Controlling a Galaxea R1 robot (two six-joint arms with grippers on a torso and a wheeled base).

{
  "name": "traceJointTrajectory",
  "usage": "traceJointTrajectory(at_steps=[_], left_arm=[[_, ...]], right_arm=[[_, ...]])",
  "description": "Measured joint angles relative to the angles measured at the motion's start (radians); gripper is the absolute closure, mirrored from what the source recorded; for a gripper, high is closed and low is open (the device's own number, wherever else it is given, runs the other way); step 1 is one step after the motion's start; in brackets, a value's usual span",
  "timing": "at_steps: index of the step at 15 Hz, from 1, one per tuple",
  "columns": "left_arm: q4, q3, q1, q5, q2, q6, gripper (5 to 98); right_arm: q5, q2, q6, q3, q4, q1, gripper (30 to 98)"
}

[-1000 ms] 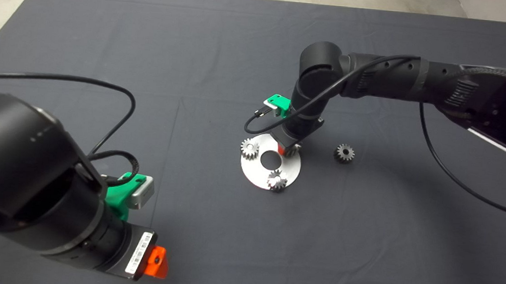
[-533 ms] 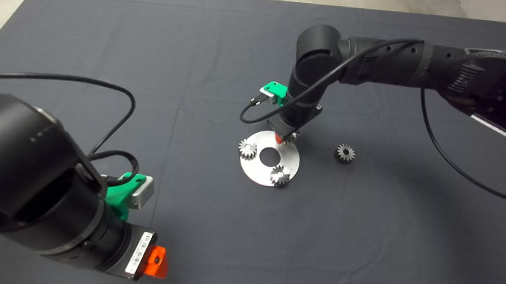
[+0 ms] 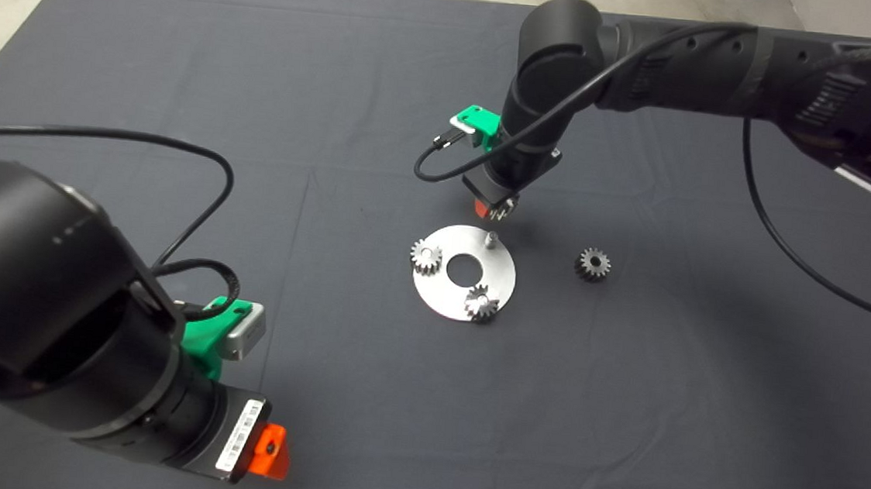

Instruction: Remove an incorrectly installed larger gear and replace it with the correct smaller gear

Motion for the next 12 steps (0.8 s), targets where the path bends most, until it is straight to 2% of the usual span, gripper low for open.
traceJointTrajectory(at_steps=[5,12], left_arm=[[0.000,0.000,0.000,0.000,0.000,0.000,6.0],[0.000,0.000,0.000,0.000,0.005,0.000,6.0]], right_arm=[[-0.003,-0.017,-0.001,-0.120,0.000,-0.005,79.0],[0.000,-0.043,-0.004,-0.175,0.000,-0.008,79.1]])
